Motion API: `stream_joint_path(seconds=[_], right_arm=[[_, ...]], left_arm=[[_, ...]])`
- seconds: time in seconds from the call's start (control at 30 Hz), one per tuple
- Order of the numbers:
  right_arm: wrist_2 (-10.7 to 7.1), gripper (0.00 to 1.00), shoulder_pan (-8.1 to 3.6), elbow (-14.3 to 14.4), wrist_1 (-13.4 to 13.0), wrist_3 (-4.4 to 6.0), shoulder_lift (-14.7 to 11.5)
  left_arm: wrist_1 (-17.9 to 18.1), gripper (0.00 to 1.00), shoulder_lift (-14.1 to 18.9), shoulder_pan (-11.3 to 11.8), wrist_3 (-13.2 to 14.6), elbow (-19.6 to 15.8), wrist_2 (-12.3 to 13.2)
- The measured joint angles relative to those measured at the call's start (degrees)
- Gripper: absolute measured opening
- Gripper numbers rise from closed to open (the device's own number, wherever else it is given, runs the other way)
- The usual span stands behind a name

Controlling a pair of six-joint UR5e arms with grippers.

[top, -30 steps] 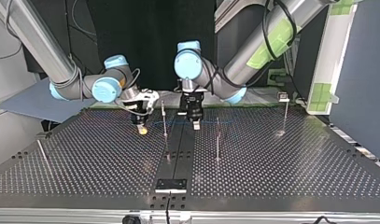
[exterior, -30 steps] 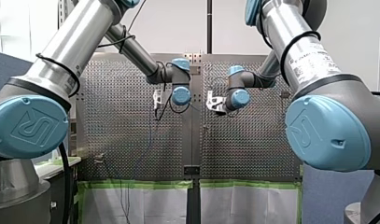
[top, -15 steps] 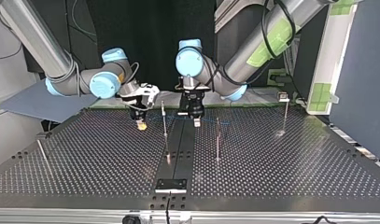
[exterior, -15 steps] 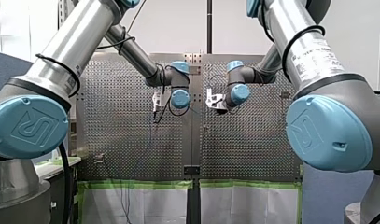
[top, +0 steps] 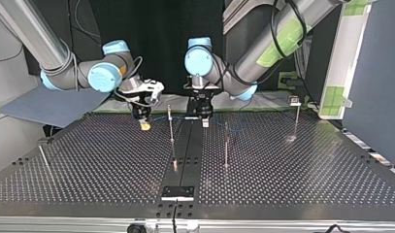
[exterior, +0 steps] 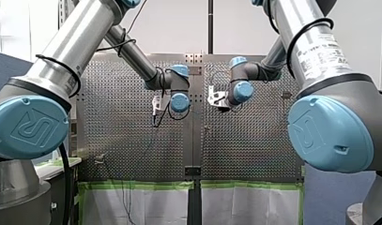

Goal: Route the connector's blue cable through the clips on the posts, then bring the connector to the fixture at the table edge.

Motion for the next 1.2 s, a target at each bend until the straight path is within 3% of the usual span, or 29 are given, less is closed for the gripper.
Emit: stream_joint_path(seconds=[0.23,0.73,1.0,1.2], right_arm=[[-0.06,0.00,0.22,3.61,-2.20,0.96,-2.19],[0.03,0.00,1.27,7.09,-2.99,0.93,-2.43],[0.03,0.00,1.62,7.96,-3.10,0.96,-2.43],[0.10,0.00,1.36,10.22,-4.89,1.51,-2.40]], left_arm=[[-0.41,0.00,-0.03,-0.28,-0.32,-0.05,0.37],[-0.26,0.00,-5.95,-2.30,-1.42,-0.20,0.82],[0.16,0.00,-6.60,-3.17,-1.49,-1.12,0.79],[0.51,0.00,-6.61,-3.43,-1.49,-1.61,1.41]])
